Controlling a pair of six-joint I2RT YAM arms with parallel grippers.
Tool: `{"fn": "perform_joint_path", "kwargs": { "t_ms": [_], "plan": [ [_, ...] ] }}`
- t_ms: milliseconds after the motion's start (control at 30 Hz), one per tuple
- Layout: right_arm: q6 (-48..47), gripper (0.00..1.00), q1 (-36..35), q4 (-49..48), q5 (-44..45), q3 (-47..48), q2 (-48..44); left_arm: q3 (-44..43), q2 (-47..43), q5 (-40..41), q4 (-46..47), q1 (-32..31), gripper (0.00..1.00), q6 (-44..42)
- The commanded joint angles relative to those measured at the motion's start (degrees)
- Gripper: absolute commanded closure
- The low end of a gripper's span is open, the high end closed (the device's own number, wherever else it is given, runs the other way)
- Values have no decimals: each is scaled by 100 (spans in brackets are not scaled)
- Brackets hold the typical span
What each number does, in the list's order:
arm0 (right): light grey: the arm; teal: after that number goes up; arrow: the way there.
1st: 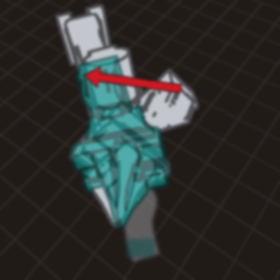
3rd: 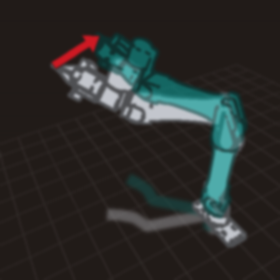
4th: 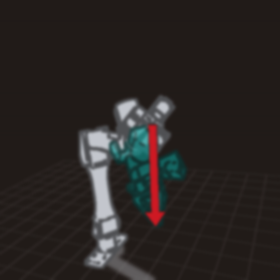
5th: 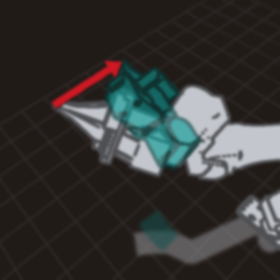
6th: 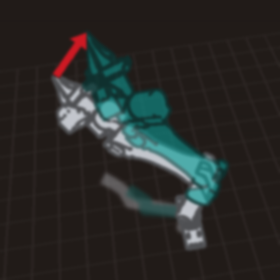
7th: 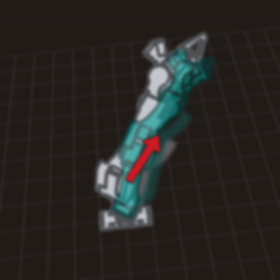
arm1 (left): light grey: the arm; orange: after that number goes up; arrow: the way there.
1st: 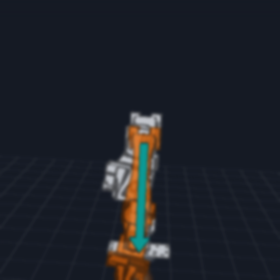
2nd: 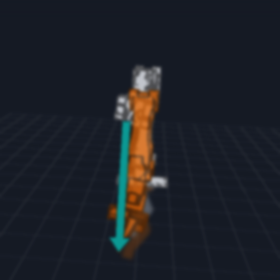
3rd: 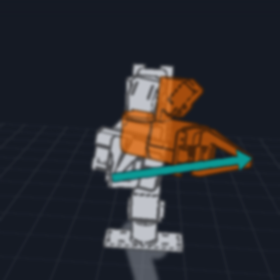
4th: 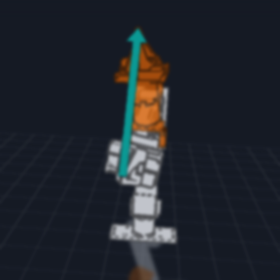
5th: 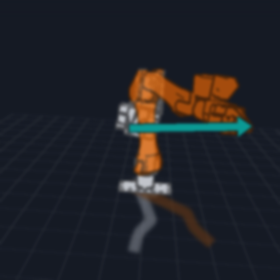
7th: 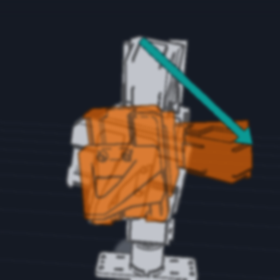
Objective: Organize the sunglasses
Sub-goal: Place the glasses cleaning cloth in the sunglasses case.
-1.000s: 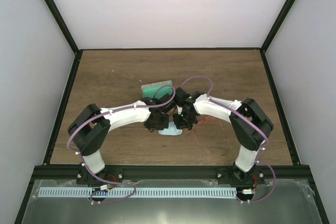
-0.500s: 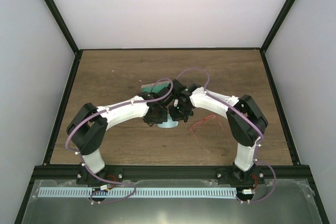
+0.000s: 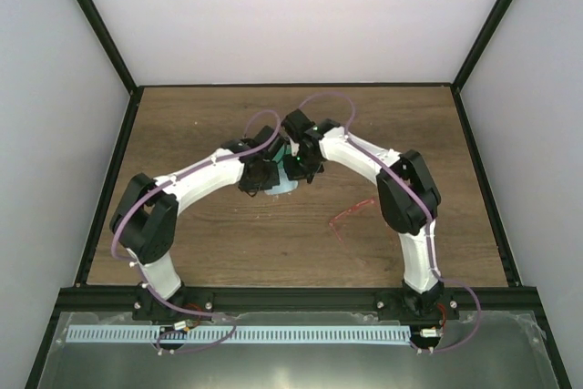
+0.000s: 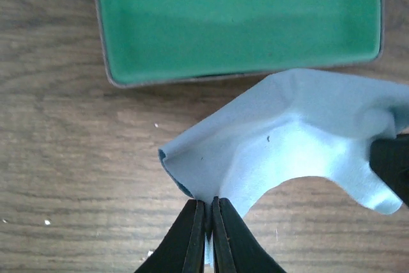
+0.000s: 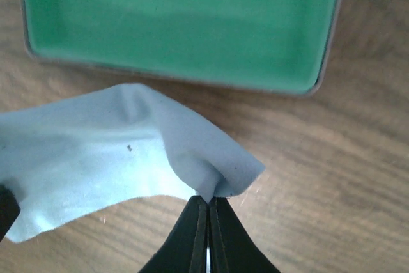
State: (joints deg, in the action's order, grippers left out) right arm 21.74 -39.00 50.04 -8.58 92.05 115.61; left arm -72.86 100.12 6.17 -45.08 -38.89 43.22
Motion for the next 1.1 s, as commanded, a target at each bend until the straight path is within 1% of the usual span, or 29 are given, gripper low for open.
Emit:
{"fn": "perform_joint_path", "kwargs": {
  "t_ms": [0,100,167,633,1067],
  "plan": [
    [-216,99,161,246,109,612,287,-254,33,-4,104,234,96,-245],
    [-300,99,205,320,163,890,493,-368,152,-50,121,345,96,-297],
    [-329,99,240,344,175,1067,619,-451,233,-36,122,399,96,-476],
    [-368,99,447,698,251,2485,1507,-904,766,-65,140,762,96,-712],
    [-313,99,551,761,76,2660,1778,-1081,1094,-204,156,963,96,-856]
  ]
}}
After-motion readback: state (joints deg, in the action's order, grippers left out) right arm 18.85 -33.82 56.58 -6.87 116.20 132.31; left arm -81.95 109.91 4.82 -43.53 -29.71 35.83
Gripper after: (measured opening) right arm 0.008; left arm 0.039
